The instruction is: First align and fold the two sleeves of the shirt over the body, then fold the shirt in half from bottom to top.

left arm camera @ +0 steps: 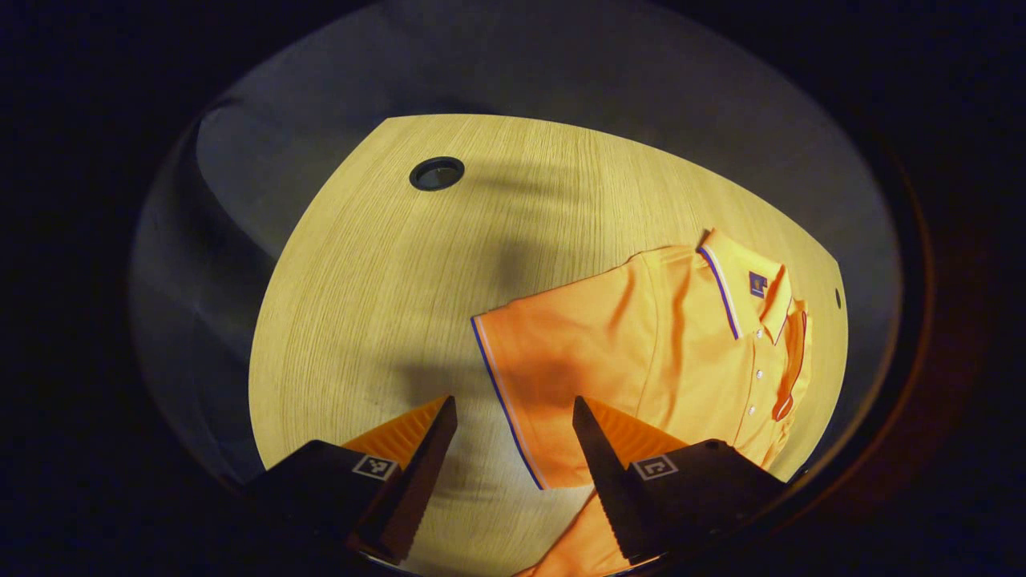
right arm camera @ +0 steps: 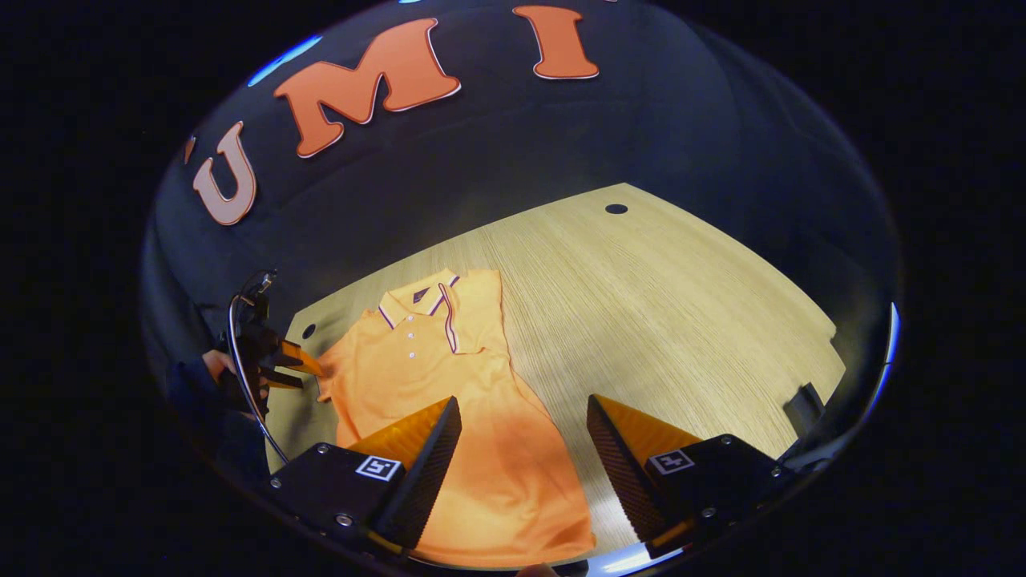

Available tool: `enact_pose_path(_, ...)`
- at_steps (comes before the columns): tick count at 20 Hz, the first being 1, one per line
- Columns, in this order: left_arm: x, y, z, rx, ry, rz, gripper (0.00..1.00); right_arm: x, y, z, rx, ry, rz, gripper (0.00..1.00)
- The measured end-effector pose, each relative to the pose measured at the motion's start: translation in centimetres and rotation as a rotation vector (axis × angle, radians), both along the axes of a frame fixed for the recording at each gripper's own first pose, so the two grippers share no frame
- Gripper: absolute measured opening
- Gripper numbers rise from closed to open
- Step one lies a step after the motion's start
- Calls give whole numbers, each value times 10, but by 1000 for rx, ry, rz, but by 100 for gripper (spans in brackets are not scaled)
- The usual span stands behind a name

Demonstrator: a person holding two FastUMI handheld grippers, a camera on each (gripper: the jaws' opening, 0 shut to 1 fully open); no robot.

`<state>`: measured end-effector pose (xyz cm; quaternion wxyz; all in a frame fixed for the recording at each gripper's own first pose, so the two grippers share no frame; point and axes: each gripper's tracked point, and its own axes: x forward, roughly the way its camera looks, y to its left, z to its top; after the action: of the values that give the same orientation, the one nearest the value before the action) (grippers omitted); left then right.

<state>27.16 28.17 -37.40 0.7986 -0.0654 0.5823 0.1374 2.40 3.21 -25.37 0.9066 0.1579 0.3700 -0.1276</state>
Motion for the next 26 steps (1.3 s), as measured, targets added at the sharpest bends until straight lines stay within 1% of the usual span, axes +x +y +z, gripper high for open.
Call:
enact_pose_path(2,-1,-1,-6,8,30,-4,89,-3,0,-1,14,-1,-6,96)
enact_pose_path(4,0,0,-12,20,51,-5,89,-7,0,-3,17,2,-7,97)
enact_pose_path(6,6,-1,-12,26,40,-18,89,-13,-2,-5,16,4,-8,96)
enact_pose_path(7,5,-3,-11,25,41,-33,75,-16,-3,-4,16,5,-13,97)
enact_pose_path(9,7,-9,-11,30,34,-71,65,-19,-3,-5,26,4,-23,96)
enact_pose_path(10,8,-13,-12,22,21,-92,66,-20,-3,-6,34,5,-27,97)
enact_pose_path(13,12,-20,-11,6,2,-116,11,-25,-3,-7,45,5,-37,96)
enact_pose_path(14,16,-26,-9,-14,-30,-137,11,-26,-5,-6,41,4,-40,97)
enact_pose_path(18,32,-42,11,-30,-129,-202,11,-29,-6,-7,20,0,-39,96)
enact_pose_path(21,45,-59,30,-36,-200,-264,11,-31,-1,-11,24,9,-31,97)
enact_pose_path(23,53,-75,41,-44,-229,-319,11,-32,3,-14,31,20,-24,97)
enact_pose_path(26,64,-98,41,-45,-229,-386,11,-35,8,-15,38,27,-17,96)
